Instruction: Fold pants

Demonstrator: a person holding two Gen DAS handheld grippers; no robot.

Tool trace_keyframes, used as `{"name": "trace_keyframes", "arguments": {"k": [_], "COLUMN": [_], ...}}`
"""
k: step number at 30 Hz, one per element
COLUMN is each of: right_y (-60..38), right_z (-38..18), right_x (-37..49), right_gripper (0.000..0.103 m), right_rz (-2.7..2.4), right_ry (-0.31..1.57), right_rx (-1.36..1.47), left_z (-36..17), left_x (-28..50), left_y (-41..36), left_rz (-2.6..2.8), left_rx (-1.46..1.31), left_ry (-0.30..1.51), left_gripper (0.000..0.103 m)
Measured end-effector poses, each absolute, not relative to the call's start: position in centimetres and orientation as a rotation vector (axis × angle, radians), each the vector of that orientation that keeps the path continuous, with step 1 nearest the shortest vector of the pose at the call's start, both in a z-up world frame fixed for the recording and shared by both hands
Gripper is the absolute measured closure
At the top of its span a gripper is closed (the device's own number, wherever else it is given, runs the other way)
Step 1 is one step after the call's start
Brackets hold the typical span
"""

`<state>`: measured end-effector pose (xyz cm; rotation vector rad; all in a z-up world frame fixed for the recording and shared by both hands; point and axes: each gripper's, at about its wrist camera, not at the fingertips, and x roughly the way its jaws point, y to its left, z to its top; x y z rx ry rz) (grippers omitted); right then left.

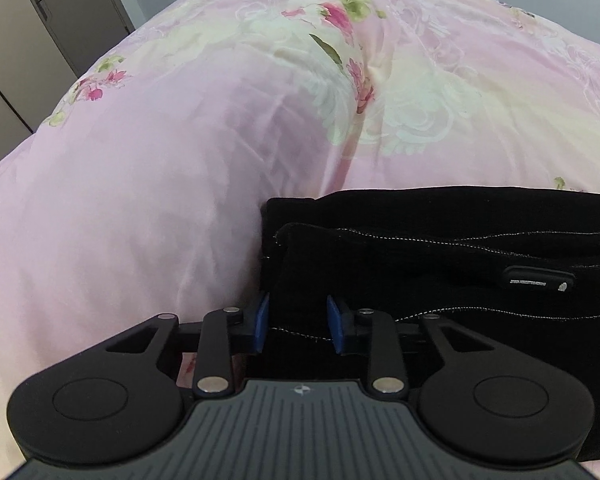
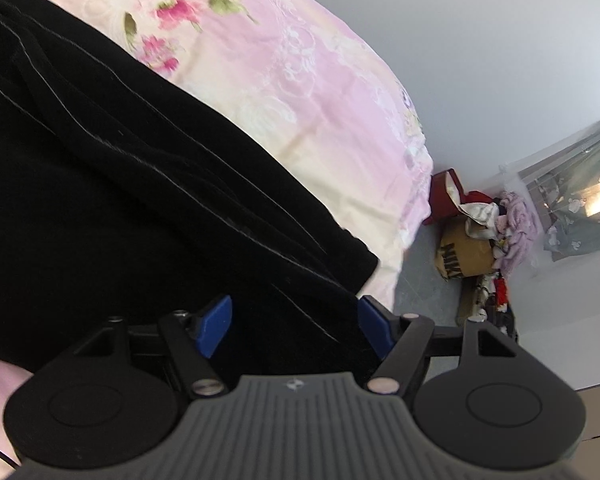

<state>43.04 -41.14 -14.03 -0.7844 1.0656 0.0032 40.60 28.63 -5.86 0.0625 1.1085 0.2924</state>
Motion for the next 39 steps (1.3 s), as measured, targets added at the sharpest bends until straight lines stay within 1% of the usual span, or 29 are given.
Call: {"name": "trace_keyframes", "arguments": {"k": [1,2,3,4,6,7,8,10,11,12,13,14,15,19,22,23,24,25,27,30,31,32,33,34,35,36,37,38,39], "right_y": [-41.5,-41.9,-42.2,-42.3,-42.3,-41.9,-41.6,-41.0,-40.6,-40.2,-40.0,-39.7,-39.7,-41.2,-40.8,-40.9,-41.5,-42.7,-44.6,-43.8,-43.0,-42.0,-40.9,-40.1,-39.3,-38.8,-38.6,-38.4,-38.4], "right_z": [-14.1,-14.1,-14.2,-14.3,-14.8,-15.0,-15.3,-15.7,-15.7,-15.7,-15.7,-15.7,-15.5,-13.2,-12.9,-13.0,-13.1,-12.7,-11.9,-12.2,-12.7,-13.4,-14.0,-14.4,-15.0,-15.2,-15.5,-15.6,-15.7], "right_x": [43.2,43.4,43.7,44.1,45.2,45.4,45.6,46.0,46.0,45.7,45.5,45.0,44.7,45.3,46.9,47.8,48.9,50.1,51.3,51.2,51.0,50.8,50.6,50.3,50.1,49.8,49.6,49.4,49.2], "right_gripper": [0.037,0.037,0.036,0.035,0.019,0.016,0.016,0.03,0.05,0.08,0.087,0.089,0.094,0.099,0.103,0.103,0.103,0.103,0.103,0.103,0.103,0.101,0.09,0.082,0.065,0.06,0.059,0.055,0.042], "right_rz": [-0.003,-0.005,-0.022,-0.032,-0.013,0.002,0.03,0.079,0.1,0.124,0.132,0.124,0.114,0.006,-0.109,-0.173,-0.273,-0.318,-0.304,-0.087,-0.001,0.053,0.103,0.146,0.188,0.228,0.253,0.264,0.281], "right_ry": [1.063,1.055,1.044,1.034,1.012,0.993,0.986,0.99,0.987,0.984,0.982,0.97,0.958,0.897,0.854,0.845,0.833,0.85,0.871,0.896,0.911,0.926,0.94,0.948,0.953,0.962,0.973,0.985,1.007], "right_rx": [-0.786,-0.784,-0.79,-0.804,-0.841,-0.864,-0.874,-0.858,-0.842,-0.822,-0.809,-0.819,-0.82,-0.704,-0.746,-0.76,-0.769,-0.698,-0.509,-0.38,-0.374,-0.405,-0.453,-0.495,-0.526,-0.543,-0.559,-0.574,-0.58], "left_z": [-5.8,-5.8,-5.7,-5.7,-5.7,-5.6,-5.5,-5.0,-4.5,-3.9,-3.4,-2.8,-2.2,-0.3,-0.2,-0.3,-0.4,-0.5,-1.7,-2.7,-3.0,-3.1,-3.3,-3.3,-3.2,-2.9,-2.8,-2.9,-3.1], "left_x": [40.7,40.7,40.8,40.7,40.6,40.5,40.4,40.2,40.0,39.7,39.4,39.1,38.8,38.4,39.4,39.9,40.3,40.7,41.9,42.1,42.1,42.2,42.3,42.3,42.0,41.7,41.4,41.2,40.9], "left_y": [28.6,28.5,28.5,28.5,28.4,28.2,28.0,27.6,27.5,27.5,27.5,27.7,27.9,28.7,28.6,28.6,28.9,29.3,30.1,29.2,29.1,29.1,29.0,28.8,28.6,28.4,28.4,28.6,28.7], "left_rz": [0.304,0.319,0.331,0.34,0.354,0.36,0.371,0.388,0.398,0.405,0.415,0.421,0.434,0.478,0.507,0.537,0.582,0.613,0.591,0.49,0.441,0.41,0.381,0.355,0.334,0.307,0.275,0.229,0.205], "left_rx": [0.064,0.07,0.076,0.069,0.068,0.078,0.081,0.081,0.068,0.049,0.031,0.012,0.0,-0.042,-0.018,-0.011,0.004,0.005,-0.018,0.011,-0.011,-0.026,-0.025,-0.01,0.015,0.04,0.052,0.042,0.032], "left_ry": [1.109,1.104,1.101,1.096,1.088,1.08,1.065,1.032,1.01,0.983,0.959,0.938,0.917,0.847,0.84,0.828,0.81,0.799,0.857,0.872,0.893,0.915,0.938,0.96,0.964,0.959,0.969,0.999,1.028], "left_gripper": [0.073,0.082,0.085,0.085,0.085,0.086,0.087,0.09,0.09,0.091,0.092,0.092,0.092,0.094,0.095,0.096,0.103,0.103,0.103,0.103,0.095,0.091,0.083,0.071,0.064,0.048,0.033,0.029,0.028]}}
